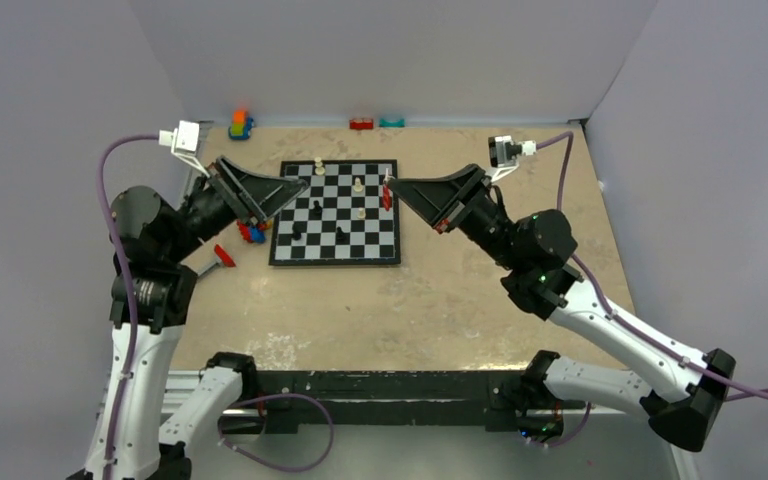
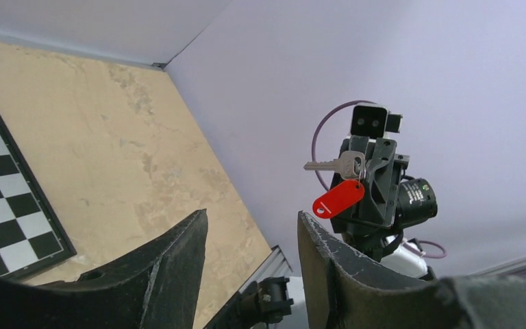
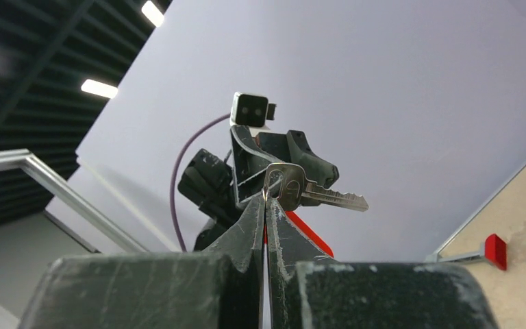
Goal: Remove the keys from the keyring
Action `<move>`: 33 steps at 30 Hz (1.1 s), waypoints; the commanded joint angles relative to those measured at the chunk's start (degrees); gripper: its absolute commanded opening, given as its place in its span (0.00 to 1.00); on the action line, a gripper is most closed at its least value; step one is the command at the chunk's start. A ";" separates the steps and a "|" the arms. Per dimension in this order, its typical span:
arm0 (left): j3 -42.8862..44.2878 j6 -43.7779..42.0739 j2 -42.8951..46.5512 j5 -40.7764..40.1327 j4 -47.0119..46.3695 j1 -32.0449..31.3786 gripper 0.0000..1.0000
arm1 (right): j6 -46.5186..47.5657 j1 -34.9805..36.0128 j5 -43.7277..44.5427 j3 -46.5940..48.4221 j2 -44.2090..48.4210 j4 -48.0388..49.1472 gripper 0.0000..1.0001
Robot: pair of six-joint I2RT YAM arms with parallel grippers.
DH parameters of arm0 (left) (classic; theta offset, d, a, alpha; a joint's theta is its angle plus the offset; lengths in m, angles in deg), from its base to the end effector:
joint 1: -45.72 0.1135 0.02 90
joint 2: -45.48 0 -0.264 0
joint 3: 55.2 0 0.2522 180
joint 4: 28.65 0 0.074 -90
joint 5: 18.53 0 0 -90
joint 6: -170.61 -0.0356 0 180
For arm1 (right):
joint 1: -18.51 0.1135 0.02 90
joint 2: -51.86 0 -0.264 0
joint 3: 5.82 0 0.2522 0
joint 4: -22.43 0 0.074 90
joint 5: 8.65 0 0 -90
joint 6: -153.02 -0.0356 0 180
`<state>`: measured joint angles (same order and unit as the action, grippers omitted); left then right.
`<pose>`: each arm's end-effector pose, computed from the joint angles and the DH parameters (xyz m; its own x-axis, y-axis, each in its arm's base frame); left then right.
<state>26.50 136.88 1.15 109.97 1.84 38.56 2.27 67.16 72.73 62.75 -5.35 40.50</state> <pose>0.1289 -0.0385 0.4633 -0.5251 -0.5900 -0.6133 0.4935 0.3760 -0.7843 0.1409 0.1682 0.4388 -0.5642 0.6646 -0.4898 -0.6880 -0.0505 0.7239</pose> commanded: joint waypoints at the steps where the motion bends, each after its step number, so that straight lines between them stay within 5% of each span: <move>1: 2.90 5.70 -2.18 -0.17 -5.42 -1.01 0.54 | -6.25 0.18 8.53 2.85 0.58 -4.46 0.00; 13: 2.96 11.04 -10.33 5.21 -25.97 -8.39 0.48 | -7.52 0.16 8.80 3.33 -1.41 -1.91 0.00; 33: 6.54 7.98 -15.77 2.37 -25.78 -18.10 0.35 | -4.82 0.17 7.86 3.79 -0.40 -0.52 0.00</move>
<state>29.41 146.02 -14.26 113.18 -23.47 22.02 -3.80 67.16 80.34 63.67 -7.12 37.05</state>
